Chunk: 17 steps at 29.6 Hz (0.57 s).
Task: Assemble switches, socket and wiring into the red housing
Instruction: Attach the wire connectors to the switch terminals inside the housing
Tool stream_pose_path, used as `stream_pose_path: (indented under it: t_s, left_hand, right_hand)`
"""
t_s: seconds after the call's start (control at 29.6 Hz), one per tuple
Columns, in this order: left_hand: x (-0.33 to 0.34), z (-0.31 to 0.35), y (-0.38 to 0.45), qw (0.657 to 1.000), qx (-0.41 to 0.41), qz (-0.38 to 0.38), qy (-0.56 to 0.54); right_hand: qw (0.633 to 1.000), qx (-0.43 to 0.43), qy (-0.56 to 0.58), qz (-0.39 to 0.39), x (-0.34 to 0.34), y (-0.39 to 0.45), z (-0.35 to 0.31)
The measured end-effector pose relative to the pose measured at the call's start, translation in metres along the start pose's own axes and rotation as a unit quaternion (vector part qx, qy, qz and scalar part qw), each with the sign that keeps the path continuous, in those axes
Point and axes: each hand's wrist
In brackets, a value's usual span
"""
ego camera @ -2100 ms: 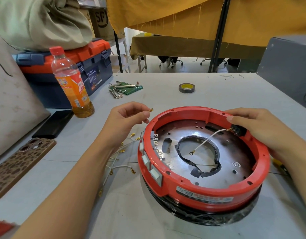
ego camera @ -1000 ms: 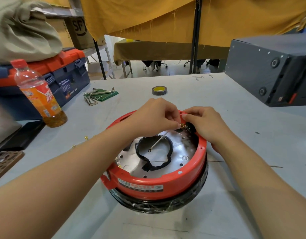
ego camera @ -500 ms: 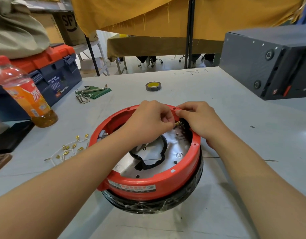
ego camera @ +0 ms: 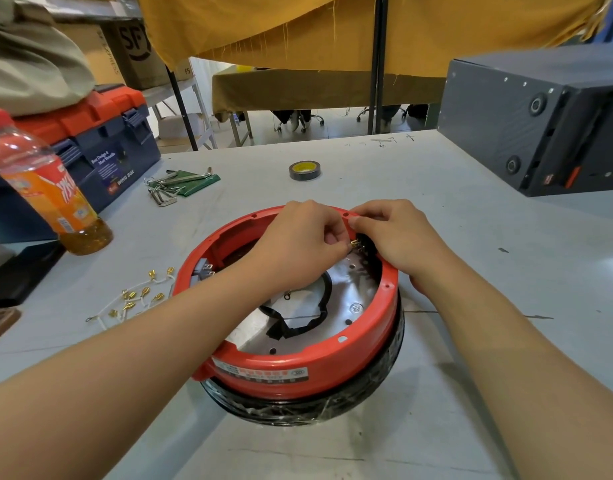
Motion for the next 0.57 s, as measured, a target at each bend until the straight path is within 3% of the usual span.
stream_pose_path:
  t_s: [0.57]
  left_hand:
    - [-0.0014, -0.0032, 0.0000, 0.999, -0.036, -0.018, -0.036]
  right_hand:
    - [1.000, 0.002, 0.005, 0.002, 0.0014, 0.0013, 0.0014]
Point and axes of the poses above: each hand's wrist, its own y-axis towards the middle knuckle, its own x-axis out of the palm, z = x × y, and after that the axes turned 14 degrees about z, right-handed
